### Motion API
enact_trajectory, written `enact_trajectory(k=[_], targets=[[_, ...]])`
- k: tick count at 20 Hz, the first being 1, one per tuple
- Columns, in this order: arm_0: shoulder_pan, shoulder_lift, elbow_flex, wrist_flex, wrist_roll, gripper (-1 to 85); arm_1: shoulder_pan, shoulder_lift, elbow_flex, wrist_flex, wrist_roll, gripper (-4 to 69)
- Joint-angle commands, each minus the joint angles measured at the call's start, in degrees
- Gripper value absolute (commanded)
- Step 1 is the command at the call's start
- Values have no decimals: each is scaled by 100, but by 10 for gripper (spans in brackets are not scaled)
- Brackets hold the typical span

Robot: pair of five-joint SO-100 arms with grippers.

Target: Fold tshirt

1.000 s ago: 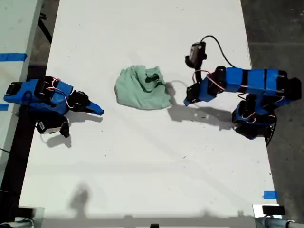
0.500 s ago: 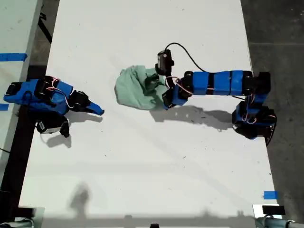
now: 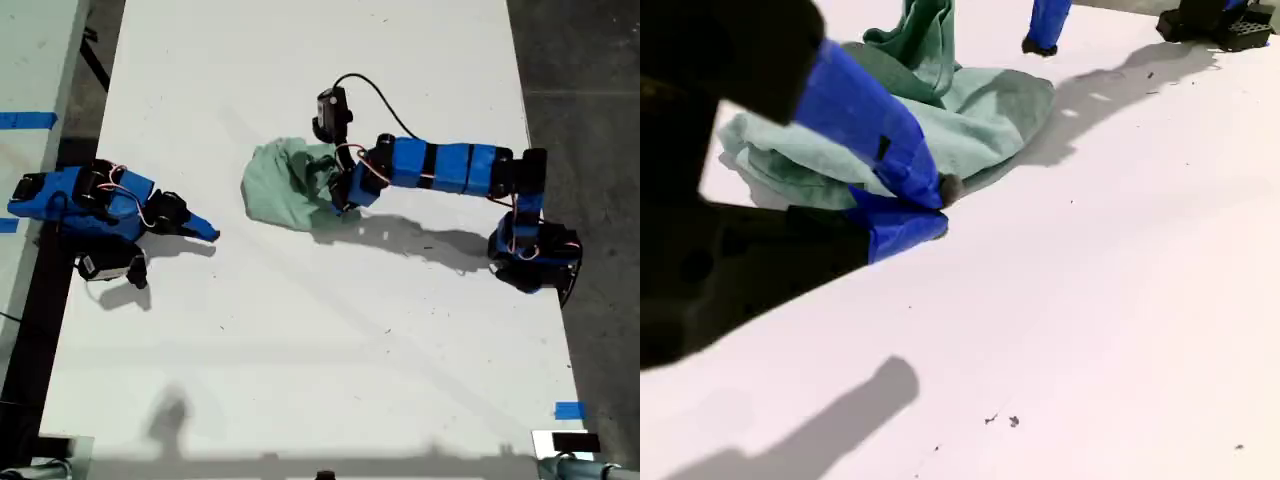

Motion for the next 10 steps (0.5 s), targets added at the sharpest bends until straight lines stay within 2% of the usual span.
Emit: enact_trajectory(k=[1,6,8,10], targets=[[-114,589,79,18,62,1,185,26,-404,-185,-176,-7],[-132,589,79,18,62,1,782,-703,-1406,-439,-703,-7],[-132,589,79,18,62,1,1266,-932,-1802,-800,-905,-7],[-132,589,79,18,62,1,1872,-747,-1608,-1406,-791,-7]])
